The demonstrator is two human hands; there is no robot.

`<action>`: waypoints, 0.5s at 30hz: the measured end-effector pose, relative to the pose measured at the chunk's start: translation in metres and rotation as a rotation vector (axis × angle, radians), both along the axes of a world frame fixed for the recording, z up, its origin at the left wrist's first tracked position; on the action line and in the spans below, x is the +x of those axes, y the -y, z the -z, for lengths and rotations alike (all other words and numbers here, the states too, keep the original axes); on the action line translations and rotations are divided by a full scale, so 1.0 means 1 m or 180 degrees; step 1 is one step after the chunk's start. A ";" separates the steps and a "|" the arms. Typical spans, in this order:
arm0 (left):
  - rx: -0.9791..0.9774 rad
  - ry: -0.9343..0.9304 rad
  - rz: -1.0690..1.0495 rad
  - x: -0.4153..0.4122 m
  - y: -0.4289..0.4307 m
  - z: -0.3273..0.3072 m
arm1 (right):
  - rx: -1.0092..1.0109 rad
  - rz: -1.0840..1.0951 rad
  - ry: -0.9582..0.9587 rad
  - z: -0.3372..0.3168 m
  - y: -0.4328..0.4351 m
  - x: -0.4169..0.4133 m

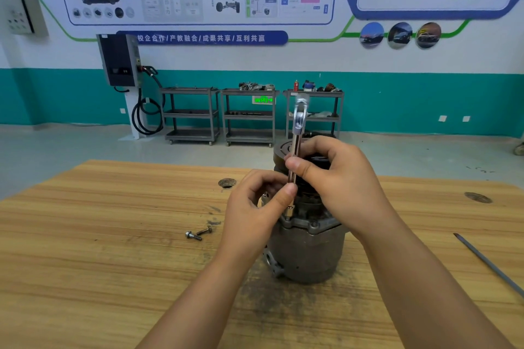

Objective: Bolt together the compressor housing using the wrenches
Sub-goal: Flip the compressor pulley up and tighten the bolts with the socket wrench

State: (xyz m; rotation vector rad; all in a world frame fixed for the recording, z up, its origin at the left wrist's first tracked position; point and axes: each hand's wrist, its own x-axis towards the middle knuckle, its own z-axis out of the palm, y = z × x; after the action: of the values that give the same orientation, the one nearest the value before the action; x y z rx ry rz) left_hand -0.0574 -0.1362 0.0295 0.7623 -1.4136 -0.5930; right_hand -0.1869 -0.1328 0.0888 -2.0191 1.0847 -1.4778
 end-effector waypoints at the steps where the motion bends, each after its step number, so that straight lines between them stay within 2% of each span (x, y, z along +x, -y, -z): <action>1: 0.0026 -0.0018 0.0002 0.000 0.000 0.000 | -0.0021 0.0079 0.0025 0.001 0.000 0.001; 6: 0.0019 0.0059 -0.0060 0.000 0.001 0.000 | -0.0031 0.0191 0.0087 0.003 -0.001 0.004; 11: -0.0100 0.0158 -0.0052 0.000 0.000 0.000 | 0.0097 -0.0213 -0.0015 0.001 0.001 -0.003; 15: -0.0059 0.0168 -0.0112 0.000 0.001 0.001 | -0.0014 -0.0150 -0.0029 0.000 0.002 -0.003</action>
State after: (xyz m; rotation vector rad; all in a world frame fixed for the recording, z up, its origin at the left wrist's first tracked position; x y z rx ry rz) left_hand -0.0574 -0.1368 0.0286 0.7916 -1.4495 -0.5354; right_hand -0.1899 -0.1345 0.0883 -2.0421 1.0313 -1.4500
